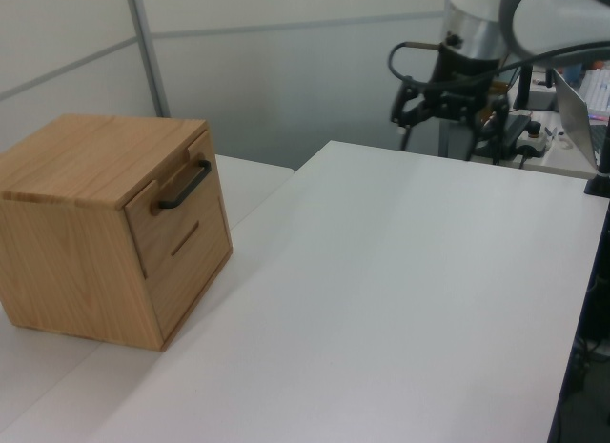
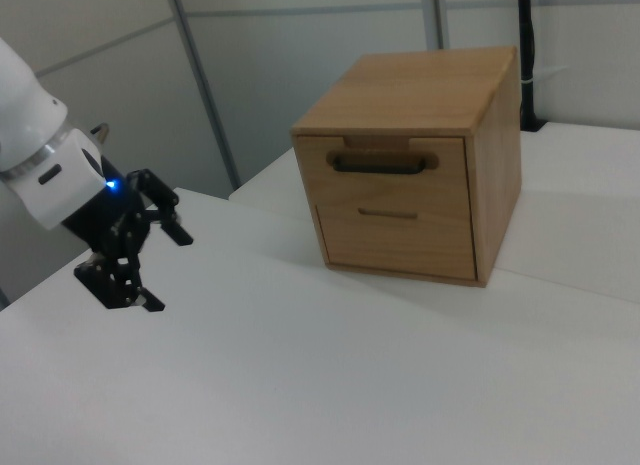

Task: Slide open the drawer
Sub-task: 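Move the gripper toward the upper drawer's black bar handle, then close the gripper on the black bar handle, then pull the handle outward, sliding the upper drawer out of the cabinet, then open the gripper and lift it off the handle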

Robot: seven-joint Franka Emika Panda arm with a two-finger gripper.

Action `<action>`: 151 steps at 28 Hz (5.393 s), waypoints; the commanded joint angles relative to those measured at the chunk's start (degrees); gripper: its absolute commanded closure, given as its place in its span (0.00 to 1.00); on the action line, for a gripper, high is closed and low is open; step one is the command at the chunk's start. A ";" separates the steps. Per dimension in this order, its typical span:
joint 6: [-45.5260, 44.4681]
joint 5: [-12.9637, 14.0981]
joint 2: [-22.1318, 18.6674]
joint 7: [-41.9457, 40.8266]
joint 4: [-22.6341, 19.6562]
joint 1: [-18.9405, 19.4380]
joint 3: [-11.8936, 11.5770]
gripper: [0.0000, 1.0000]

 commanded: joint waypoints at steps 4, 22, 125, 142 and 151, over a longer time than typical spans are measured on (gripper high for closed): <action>14.25 0.98 8.72 13.86 -0.45 2.35 0.16 0.00; 45.29 2.21 34.47 17.65 12.37 5.34 0.43 0.00; 5.75 -5.35 38.09 7.55 25.39 3.40 0.25 1.00; -2.60 -4.91 34.93 3.86 23.81 1.56 -0.19 1.00; -4.10 -3.77 34.49 2.27 24.60 1.29 -0.28 1.00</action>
